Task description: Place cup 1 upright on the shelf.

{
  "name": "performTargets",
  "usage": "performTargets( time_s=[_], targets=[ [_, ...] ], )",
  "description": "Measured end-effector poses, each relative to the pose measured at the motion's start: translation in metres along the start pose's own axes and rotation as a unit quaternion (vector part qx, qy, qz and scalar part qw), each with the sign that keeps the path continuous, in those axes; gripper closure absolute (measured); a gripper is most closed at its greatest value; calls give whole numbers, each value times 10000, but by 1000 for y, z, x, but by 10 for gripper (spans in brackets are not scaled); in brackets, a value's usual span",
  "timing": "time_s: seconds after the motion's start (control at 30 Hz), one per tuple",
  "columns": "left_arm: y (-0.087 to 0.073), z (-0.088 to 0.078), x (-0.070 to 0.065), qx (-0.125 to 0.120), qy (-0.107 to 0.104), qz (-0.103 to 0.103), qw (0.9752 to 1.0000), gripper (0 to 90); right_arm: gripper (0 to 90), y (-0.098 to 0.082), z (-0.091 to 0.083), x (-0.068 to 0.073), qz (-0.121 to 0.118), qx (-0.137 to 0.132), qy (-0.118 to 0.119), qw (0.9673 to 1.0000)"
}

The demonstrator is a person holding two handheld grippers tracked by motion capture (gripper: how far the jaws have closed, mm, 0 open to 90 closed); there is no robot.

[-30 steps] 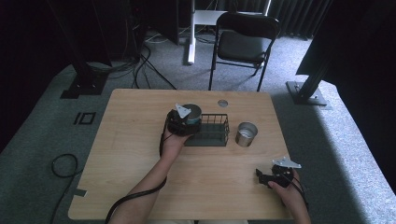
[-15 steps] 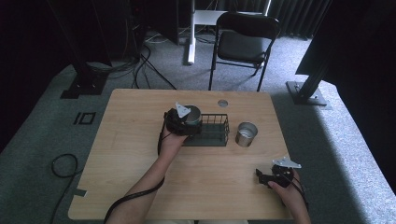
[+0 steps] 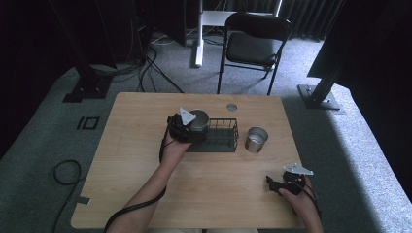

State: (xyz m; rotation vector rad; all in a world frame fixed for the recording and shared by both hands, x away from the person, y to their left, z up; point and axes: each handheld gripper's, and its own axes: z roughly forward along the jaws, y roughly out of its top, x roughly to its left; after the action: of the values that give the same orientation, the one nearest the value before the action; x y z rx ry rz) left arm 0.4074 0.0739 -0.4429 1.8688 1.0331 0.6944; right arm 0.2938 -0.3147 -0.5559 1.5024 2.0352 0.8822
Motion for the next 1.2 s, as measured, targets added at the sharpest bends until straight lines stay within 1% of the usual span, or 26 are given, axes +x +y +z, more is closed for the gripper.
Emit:
performTargets(
  time_s=[0.1, 0.17, 0.23, 0.27, 0.33, 0.4, 0.47, 0.57, 0.67, 0.8, 0.87, 0.93, 1.0, 1.03, 1.17, 1.2],
  targets=[
    [0, -6, 2, -82, 32, -66, 9999, 17, 118, 0, 0, 0, 2, 1, 0, 10000],
    [-1, -9, 4, -104, -13, -123, 9999, 17, 118, 0, 0, 0, 5, 2, 0, 10000],
    [-2, -12, 5, -133, 7, -90, 9999, 18, 118, 0, 0, 0, 4, 2, 0, 10000],
    [-2, -16, 7, -167, 20, -109, 9998, 18, 118, 0, 0, 0, 2, 1, -1, 10000],
    [-3, -18, 8, -184, 11, -130, 9997, 17, 118, 0, 0, 0, 2, 0, 2, 10000],
    [-3, -23, 11, -249, 35, -121, 9996, 18, 118, 0, 0, 0, 3, 0, 3, 10000],
    [-3, -25, 12, -275, 17, -133, 9995, 18, 118, 0, 0, 0, 3, 1, 4, 10000],
    [-5, -30, 13, -298, 0, -99, 9995, 18, 118, 0, 0, 0, 4, 0, 4, 10000],
    [-7, -34, 14, -286, -32, -108, 9995, 18, 118, 0, 0, 0, 1, 1, 3, 10000],
    [-10, -40, 14, -256, -119, -51, 9996, 18, 118, 0, 0, 0, 1, 1, 3, 10000],
    [-14, -46, 16, -293, -130, -31, 9995, 18, 118, 0, 0, 0, 1, 1, 3, 10000],
    [-15, -47, 17, -293, -140, -26, 9995, 18, 118, 0, 0, 0, 1, 1, 3, 10000],
    [-18, -49, 18, -267, -108, 39, 9996, 17, 118, 0, 0, 0, 2, 1, 3, 10000],
    [-21, -52, 20, -257, -143, 46, 9996, 18, 118, 0, 0, 0, 3, 2, 3, 10000],
    [-26, -57, 22, -253, -154, 54, 9995, 17, 118, 0, 0, 0, -4, -3, 2, 10000],
    [-28, -58, 23, -221, -167, 55, 9996, 18, 118, 0, 0, 0, -3, -2, 2, 10000]
  ],
)
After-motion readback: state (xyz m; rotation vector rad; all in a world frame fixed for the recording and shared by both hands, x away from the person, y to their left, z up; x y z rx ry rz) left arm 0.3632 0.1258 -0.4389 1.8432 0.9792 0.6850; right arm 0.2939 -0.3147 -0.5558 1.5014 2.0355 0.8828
